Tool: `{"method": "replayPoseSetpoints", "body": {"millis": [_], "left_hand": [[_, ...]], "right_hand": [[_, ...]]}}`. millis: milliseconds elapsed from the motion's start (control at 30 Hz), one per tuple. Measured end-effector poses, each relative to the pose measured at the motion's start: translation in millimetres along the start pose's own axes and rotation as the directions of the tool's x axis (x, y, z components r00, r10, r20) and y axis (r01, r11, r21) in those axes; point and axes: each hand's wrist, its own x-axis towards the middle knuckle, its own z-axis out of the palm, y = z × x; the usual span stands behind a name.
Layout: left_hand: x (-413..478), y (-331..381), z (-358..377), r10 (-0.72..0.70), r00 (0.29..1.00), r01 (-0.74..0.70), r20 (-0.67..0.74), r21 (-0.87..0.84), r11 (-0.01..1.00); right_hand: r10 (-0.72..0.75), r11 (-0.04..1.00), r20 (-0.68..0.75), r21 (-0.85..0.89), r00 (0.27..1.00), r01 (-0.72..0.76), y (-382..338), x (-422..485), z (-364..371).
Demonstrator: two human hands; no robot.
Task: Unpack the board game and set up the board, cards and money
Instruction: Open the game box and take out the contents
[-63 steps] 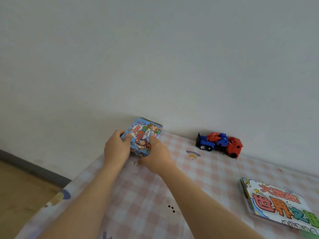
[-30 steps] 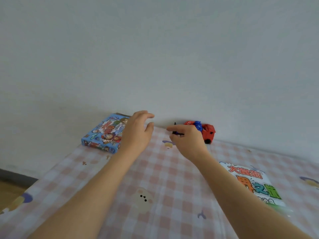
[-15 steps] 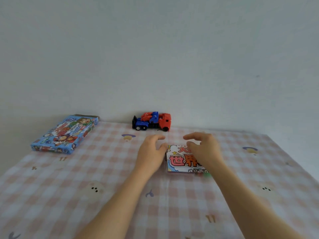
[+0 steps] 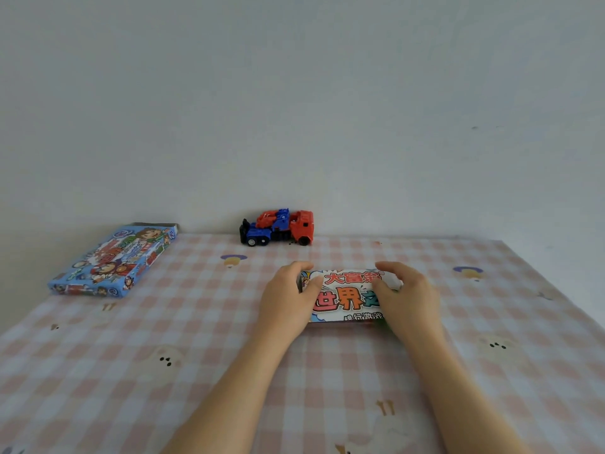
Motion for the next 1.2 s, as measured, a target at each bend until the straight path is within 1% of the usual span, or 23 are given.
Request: {"method": "replayPoseSetpoints", "body": {"millis": [133,233,300,367,433,500,600,867,967,1067,1200], "left_hand": [[12,-1,-7,0.012,1.0,-0.011,0.008,-0.021,1.0],[44,-7,-20,0.083,0.996,-0.079,-0.039,0.098,0.992],[69,-12,-29,0.122,0.992,-0.114,-0.04,0.174,0.978],[93,-17,-33,0.137,0.99,-0.13,-0.009,0.258,0.957],[113,-21,-36,0.147,0.989,-0.15,0.036,0.348,0.925],[127,-22,-36,0.165,0.982,-0.19,0.095,0.456,0.87],[140,-20,-32,0.176,0.968,-0.246,0.176,0.562,0.79],[157,-24,-38,0.157,0.966,-0.253,0.205,0.636,0.729],[159,-26,-41,0.148,0.961,-0.263,0.234,0.609,0.748],[160,-29,-55,0.162,0.962,-0.26,0.22,0.559,0.787],[165,-35,-86,0.193,0.963,-0.266,0.186,0.569,0.778]], "right_hand": [[-0.04,0.999,-0.006,-0.01,0.999,0.04,0,0,3],[-0.077,0.995,-0.023,-0.069,0.997,0.075,0,-1,6],[-0.094,0.988,-0.03,-0.126,0.995,0.09,0,0,8],[-0.108,0.977,-0.009,-0.185,0.994,0.104,-4,3,7],[-0.097,0.958,0.055,-0.265,0.994,0.108,-11,8,7],[-0.063,0.944,0.12,-0.316,0.991,0.098,-17,12,8],[-0.035,0.936,0.158,-0.341,0.987,0.088,-20,14,9],[-0.031,0.922,0.216,-0.37,0.976,0.111,-26,23,21],[-0.033,0.912,0.249,-0.389,0.968,0.131,-31,26,29],[-0.038,0.904,0.27,-0.402,0.962,0.148,-36,25,37],[-0.066,0.876,0.279,-0.444,0.958,0.19,-45,25,43]]}}
